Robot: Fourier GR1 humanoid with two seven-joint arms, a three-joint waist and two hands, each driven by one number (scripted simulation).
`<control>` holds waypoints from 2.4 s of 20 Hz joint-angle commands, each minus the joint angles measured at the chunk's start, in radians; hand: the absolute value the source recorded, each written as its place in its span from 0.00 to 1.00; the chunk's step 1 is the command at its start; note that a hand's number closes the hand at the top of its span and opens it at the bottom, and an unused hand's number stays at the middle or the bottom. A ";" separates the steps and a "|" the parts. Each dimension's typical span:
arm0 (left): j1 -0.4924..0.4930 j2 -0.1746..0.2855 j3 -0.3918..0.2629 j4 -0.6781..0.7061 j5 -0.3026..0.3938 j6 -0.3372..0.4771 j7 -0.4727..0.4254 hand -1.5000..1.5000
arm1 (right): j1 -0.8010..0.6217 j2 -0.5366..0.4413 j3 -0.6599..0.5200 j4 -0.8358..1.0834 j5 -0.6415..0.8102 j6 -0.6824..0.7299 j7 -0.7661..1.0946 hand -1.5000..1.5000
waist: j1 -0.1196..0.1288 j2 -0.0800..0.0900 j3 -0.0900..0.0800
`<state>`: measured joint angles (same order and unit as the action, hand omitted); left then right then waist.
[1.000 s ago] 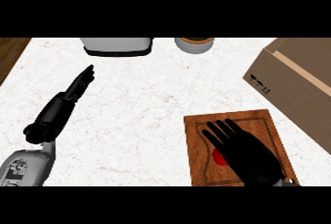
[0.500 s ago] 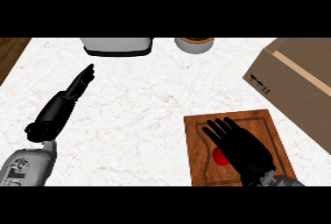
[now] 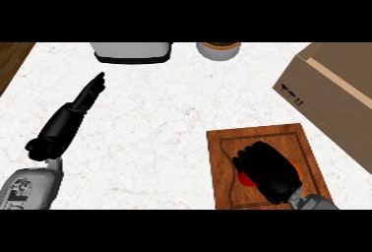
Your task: Pick the can from the cutting board and place it in the cardboard box
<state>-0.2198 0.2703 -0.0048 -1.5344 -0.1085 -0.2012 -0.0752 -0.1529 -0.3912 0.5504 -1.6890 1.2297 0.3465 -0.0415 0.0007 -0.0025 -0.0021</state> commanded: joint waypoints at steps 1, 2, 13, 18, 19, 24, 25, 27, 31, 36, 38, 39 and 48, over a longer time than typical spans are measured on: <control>0.030 -0.003 0.021 -0.007 -0.002 -0.016 -0.016 0.50 | 0.032 0.014 0.006 0.007 0.064 -0.091 -0.040 1.00 | 0.000 0.002 0.002; 0.024 -0.005 0.028 0.051 -0.021 -0.002 -0.085 0.50 | -0.012 0.030 0.002 0.055 0.063 -0.112 -0.072 1.00 | 0.000 0.003 0.002; -0.002 -0.015 0.008 -0.032 -0.010 -0.022 0.025 0.50 | -0.409 0.278 -0.366 0.480 -0.113 -0.211 0.011 1.00 | 0.019 0.006 0.003; -0.025 -0.029 0.011 0.003 -0.031 -0.009 0.031 0.50 | -0.453 0.222 -0.365 0.342 -0.071 -0.181 0.023 1.00 | -0.001 0.002 0.002; 0.026 -0.036 0.004 -0.029 -0.032 -0.010 0.001 0.50 | -0.453 0.246 -0.359 0.307 -0.068 -0.173 0.050 1.00 | 0.002 0.001 0.002; 0.036 0.001 0.031 -0.044 -0.017 -0.038 0.017 0.50 | -0.456 0.239 -0.512 0.167 -0.114 -0.181 0.192 1.00 | -0.006 -0.005 0.002; 0.037 0.006 0.036 -0.032 0.000 -0.057 0.015 0.50 | -0.486 0.254 -0.554 0.156 -0.127 -0.174 0.245 1.00 | -0.007 -0.005 0.002; 0.021 -0.002 0.039 -0.033 -0.010 -0.038 0.019 0.50 | -0.467 0.257 -0.629 0.173 -0.147 -0.243 0.270 1.00 | -0.008 0.000 0.003; -0.016 -0.034 0.013 0.009 -0.028 -0.028 0.012 0.50 | -0.600 0.190 -0.745 0.192 -0.177 -0.161 0.376 1.00 | -0.007 0.002 0.002; -0.020 -0.031 0.020 -0.026 -0.037 -0.025 0.040 0.50 | -0.609 0.098 -0.868 0.403 -0.208 -0.316 0.279 1.00 | 0.006 0.007 0.003; -0.034 -0.041 0.020 -0.019 -0.043 -0.013 0.049 0.50 | -0.639 0.023 -0.920 0.477 -0.228 -0.309 0.249 1.00 | 0.007 0.008 0.003; 0.047 0.003 0.053 -0.043 0.006 -0.077 -0.023 0.50 | -0.680 0.008 -0.934 0.500 -0.243 -0.282 0.277 1.00 | 0.014 0.006 0.002; 0.003 -0.060 0.003 -0.017 -0.049 -0.024 0.000 0.50 | -0.716 -0.209 -0.913 0.866 -0.211 -0.071 0.150 1.00 | 0.023 0.012 0.002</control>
<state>-0.2172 0.2364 0.0210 -1.5574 -0.1437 -0.2372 -0.0683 -0.8282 -0.5343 -0.3621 -0.9636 1.0214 0.1686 0.1242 0.0165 0.0083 0.0003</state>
